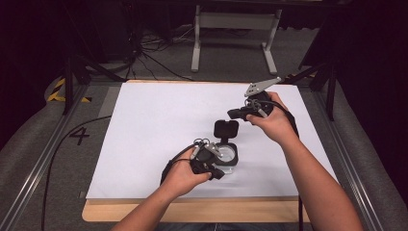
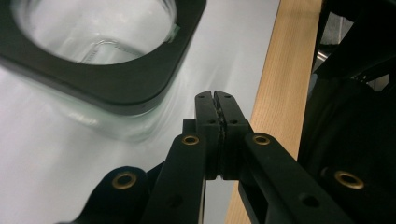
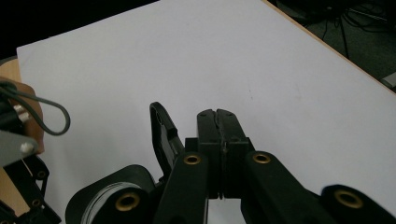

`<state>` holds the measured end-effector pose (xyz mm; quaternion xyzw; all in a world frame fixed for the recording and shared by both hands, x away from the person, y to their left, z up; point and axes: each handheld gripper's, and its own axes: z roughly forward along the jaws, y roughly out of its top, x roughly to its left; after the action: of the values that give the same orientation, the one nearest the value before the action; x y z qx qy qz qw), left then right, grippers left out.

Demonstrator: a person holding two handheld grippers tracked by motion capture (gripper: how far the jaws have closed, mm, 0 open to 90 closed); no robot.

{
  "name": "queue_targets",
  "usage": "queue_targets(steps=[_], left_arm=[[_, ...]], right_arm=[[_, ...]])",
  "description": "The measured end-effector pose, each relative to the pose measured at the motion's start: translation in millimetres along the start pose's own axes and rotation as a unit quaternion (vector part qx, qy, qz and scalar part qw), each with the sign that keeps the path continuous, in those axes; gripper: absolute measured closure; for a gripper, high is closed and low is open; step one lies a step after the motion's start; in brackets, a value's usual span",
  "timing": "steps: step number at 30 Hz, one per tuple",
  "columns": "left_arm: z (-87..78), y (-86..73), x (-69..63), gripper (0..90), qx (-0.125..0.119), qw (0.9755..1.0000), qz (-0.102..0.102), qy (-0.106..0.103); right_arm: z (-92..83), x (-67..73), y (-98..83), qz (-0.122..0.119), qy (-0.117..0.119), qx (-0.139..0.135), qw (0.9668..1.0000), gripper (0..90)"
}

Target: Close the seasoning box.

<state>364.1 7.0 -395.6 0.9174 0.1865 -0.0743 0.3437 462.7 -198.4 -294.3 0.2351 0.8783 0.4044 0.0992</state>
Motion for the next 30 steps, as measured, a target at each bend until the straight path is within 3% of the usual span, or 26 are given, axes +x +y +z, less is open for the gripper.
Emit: queue_targets(steps=[4, 8, 9, 14, 22, 30], left_arm=[[5.5, 0.7, 0.0, 89.2, -0.003, 0.9999, 0.006, 0.012], [9.1, -0.3, 0.5, 89.4, -0.029, 0.9989, -0.004, 0.035], [9.8, -0.4, 0.0, 89.6, -0.035, 0.9988, -0.007, 0.033], [14.3, 1.4, -3.5, 89.8, -0.033, 0.9983, 0.006, 0.047], [16.3, 0.0, -3.2, 89.7, -0.044, 0.9981, -0.007, 0.041], [15.0, -0.5, -4.6, 89.6, -0.048, 0.9975, 0.001, 0.051]], right_arm=[[3.6, 1.8, 0.4, -0.003, 0.003, 0.005, 1.0000, 90.0], [4.5, 1.9, -0.1, -0.002, 0.003, 0.005, 1.0000, 90.0], [4.5, 2.0, -0.3, -0.003, 0.002, 0.005, 1.0000, 90.0], [5.6, 2.7, -2.2, -0.004, 0.003, 0.000, 1.0000, 90.0], [2.5, 8.9, -4.1, -0.012, 0.004, -0.001, 0.9999, 90.0], [2.6, 28.5, -11.6, -0.034, 0.015, 0.018, 0.9991, 90.0]])
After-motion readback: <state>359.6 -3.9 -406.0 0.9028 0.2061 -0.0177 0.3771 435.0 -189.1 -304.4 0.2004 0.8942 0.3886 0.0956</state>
